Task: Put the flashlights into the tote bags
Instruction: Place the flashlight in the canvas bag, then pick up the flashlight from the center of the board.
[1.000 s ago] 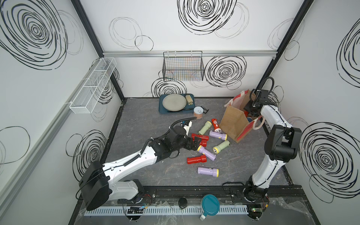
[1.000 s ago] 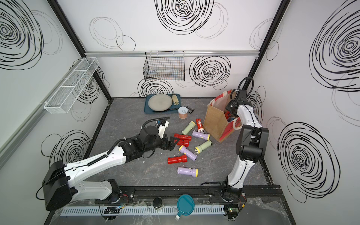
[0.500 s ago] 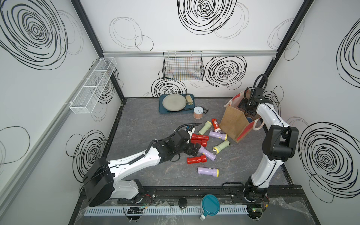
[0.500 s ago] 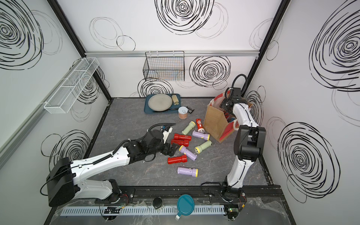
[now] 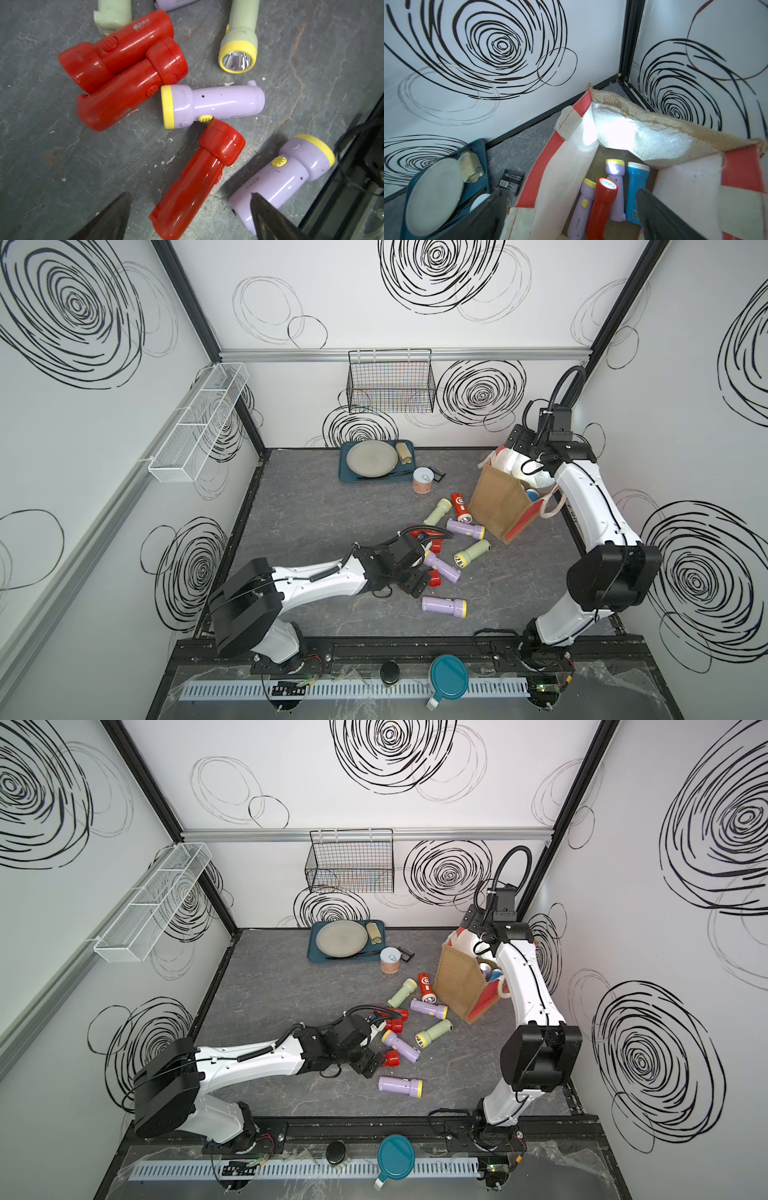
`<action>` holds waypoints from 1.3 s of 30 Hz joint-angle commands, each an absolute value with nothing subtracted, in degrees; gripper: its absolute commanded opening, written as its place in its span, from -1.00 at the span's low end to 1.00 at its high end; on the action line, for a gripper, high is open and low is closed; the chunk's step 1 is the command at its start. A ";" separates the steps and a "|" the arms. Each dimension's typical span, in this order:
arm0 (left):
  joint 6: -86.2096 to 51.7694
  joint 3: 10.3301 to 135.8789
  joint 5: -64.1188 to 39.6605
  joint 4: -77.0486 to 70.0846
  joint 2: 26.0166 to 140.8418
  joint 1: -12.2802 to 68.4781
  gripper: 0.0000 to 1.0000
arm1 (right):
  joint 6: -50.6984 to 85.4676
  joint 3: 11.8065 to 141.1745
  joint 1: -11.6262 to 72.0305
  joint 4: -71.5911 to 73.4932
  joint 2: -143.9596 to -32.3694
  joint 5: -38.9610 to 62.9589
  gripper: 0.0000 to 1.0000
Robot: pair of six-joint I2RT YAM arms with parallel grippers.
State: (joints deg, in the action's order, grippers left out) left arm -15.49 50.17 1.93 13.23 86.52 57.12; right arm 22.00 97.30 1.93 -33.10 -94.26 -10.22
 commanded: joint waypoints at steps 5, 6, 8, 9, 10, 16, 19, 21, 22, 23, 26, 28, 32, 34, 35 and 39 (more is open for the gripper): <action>-9.83 51.70 -0.22 13.23 90.46 58.74 0.79 | 22.41 97.58 7.74 -39.88 -87.40 -11.32 1.00; -9.07 52.24 0.07 13.69 91.34 58.96 0.77 | 22.94 96.97 9.11 -40.58 -86.33 -11.51 1.00; -8.08 53.18 0.33 14.32 92.59 59.06 0.72 | 23.73 95.22 11.77 -41.54 -83.89 -11.98 1.00; -7.85 53.43 0.44 14.36 93.13 59.06 0.70 | 24.41 94.29 13.26 -42.26 -82.75 -12.45 1.00; -7.54 53.61 0.46 14.34 93.53 59.06 0.68 | 24.90 93.66 14.37 -42.82 -81.76 -12.52 1.00; -5.91 55.13 1.28 13.93 96.46 59.06 0.58 | 29.31 88.90 21.89 -46.44 -76.68 -13.88 1.00; -4.58 56.65 1.74 14.10 98.54 59.15 0.53 | 31.50 85.71 25.10 -47.14 -74.85 -14.77 1.00; -3.75 57.50 1.92 14.28 99.76 59.15 0.51 | 33.02 83.69 26.40 -47.24 -73.82 -14.94 1.00; -3.27 57.97 1.93 14.39 100.41 59.16 0.49 | 33.73 82.82 26.96 -47.23 -73.21 -15.23 1.00; -2.82 58.39 2.01 14.57 101.07 59.15 0.48 | 34.32 82.09 27.40 -47.09 -72.68 -15.42 1.00; -1.83 59.14 2.29 14.67 102.40 59.15 0.41 | 35.26 81.04 27.94 -47.49 -71.53 -16.01 1.00; -1.37 59.40 2.46 14.67 103.00 59.06 0.36 | 35.51 80.87 28.14 -48.19 -71.09 -16.30 1.00; -0.88 59.43 2.48 14.50 103.64 58.97 0.24 | 36.24 79.62 28.56 -48.73 -69.68 -16.35 1.00; -0.97 59.28 2.46 14.31 103.62 58.80 0.17 | 36.68 78.97 28.80 -48.98 -69.24 -16.39 1.00; -1.13 59.16 2.46 14.32 103.58 58.64 0.14 | 36.90 78.63 28.91 -49.07 -69.01 -16.41 1.00; -2.54 57.84 2.01 13.89 102.38 57.86 0.02 | 37.46 77.88 29.66 -48.87 -68.63 -16.75 1.00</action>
